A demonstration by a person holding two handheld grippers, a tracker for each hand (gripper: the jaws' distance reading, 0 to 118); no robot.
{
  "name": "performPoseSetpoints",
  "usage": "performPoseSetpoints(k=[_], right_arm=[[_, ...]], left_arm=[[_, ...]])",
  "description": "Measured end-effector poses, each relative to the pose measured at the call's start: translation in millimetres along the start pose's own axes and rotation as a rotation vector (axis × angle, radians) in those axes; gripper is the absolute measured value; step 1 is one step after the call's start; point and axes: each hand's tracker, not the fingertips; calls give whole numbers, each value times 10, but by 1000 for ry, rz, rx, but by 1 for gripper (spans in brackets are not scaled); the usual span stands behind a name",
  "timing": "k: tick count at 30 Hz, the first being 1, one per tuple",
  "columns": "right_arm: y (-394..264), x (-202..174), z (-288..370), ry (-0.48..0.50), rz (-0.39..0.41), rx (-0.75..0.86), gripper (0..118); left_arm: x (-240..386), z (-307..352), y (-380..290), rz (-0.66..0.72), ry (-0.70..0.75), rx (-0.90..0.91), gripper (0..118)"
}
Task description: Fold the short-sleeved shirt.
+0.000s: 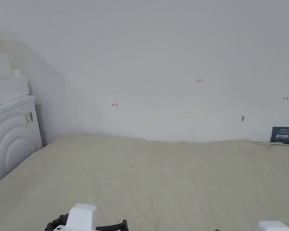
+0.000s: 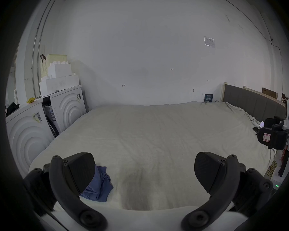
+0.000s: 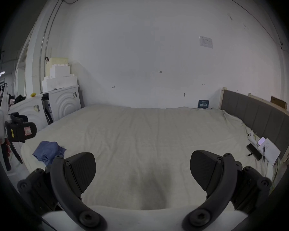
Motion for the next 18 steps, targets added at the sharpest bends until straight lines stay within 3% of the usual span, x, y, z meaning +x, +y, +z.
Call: performPoseSetpoints(k=[9, 13, 18], right_arm=[[23, -54, -44, -11, -98, -13, 114], [75, -178, -63, -52, -45, -117, 114], [37, -286, -58, -42, -10, -77, 114]], left_arm=[[-8, -15, 40, 1, -2, -5, 118], [-9, -28, 61, 9, -8, -7, 118], [-1, -51, 70, 22, -16, -9, 118]])
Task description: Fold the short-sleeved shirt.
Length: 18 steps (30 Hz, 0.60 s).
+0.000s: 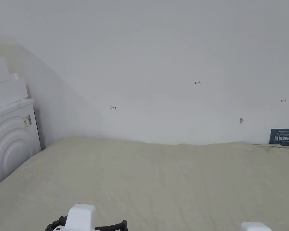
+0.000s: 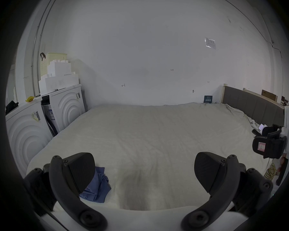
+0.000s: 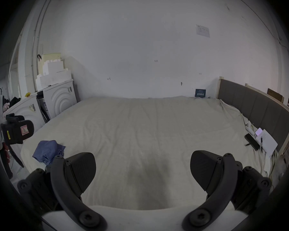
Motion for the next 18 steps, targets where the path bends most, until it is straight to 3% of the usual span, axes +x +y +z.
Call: performPoseSetpoints(k=[3, 14, 16, 18], right_arm=[[8, 7, 4, 50, -66, -21, 114], [58, 99, -74, 41, -141, -40, 114], [24, 72, -63, -30, -115, 8, 114], [2, 71, -64, -20, -78, -16, 114]], left_arm=[[13, 2, -8, -9, -5, -2, 118], [16, -6, -1, -7, -2, 10, 118], [16, -22, -1, 0, -3, 5, 118], [14, -35, -1, 4, -2, -1, 118]])
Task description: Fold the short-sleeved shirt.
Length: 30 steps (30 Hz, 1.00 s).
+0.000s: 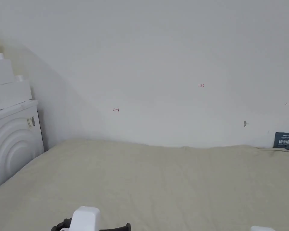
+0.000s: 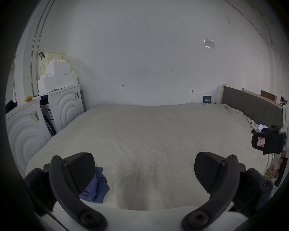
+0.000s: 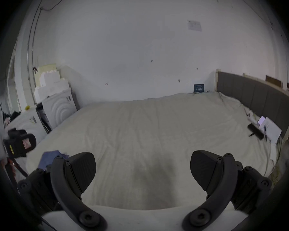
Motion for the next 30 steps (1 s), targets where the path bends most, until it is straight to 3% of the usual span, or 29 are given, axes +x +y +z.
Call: performPoseSetpoints(k=[4, 7, 8, 14, 30], right_arm=[[-42, 152, -79, 152, 9, 38, 114], [17, 122, -71, 52, 47, 51, 114], [50, 108, -78, 46, 95, 34, 114], [127, 3, -106, 60, 150, 44, 114], [152, 102, -160, 43, 55, 21, 114]], left_arm=[[11, -25, 4, 13, 4, -5, 118], [48, -48, 6, -13, -1, -7, 118], [67, -66, 10, -26, 7, -13, 118], [84, -111, 45, -2, 6, -27, 118], [34, -99, 47, -19, 63, -40, 118]])
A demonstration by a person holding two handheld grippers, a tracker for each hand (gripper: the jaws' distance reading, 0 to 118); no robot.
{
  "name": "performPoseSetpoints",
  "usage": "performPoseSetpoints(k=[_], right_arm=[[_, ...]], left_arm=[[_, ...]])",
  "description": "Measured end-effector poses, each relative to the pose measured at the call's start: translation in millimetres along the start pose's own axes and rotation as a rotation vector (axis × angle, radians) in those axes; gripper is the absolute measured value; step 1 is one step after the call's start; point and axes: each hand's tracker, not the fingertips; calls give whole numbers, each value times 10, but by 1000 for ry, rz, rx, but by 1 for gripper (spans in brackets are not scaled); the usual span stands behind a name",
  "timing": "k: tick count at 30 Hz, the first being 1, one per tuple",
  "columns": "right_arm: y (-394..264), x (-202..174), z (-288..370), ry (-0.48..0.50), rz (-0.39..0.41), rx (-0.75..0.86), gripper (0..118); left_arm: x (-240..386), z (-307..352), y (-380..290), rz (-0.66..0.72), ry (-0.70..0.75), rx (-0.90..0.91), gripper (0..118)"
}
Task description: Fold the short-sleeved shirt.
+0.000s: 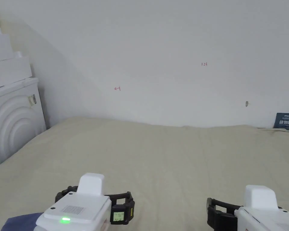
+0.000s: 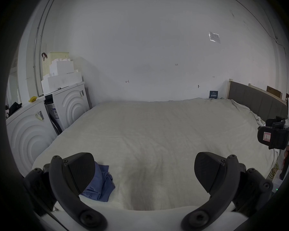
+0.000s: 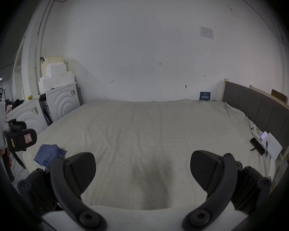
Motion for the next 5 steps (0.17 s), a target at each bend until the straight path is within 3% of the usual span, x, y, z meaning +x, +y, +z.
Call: performPoseSetpoints(k=[5], right_arm=[[-42, 30, -11, -13, -31, -17, 114]], left_arm=[[-4, 15, -18, -6, -6, 2, 118]])
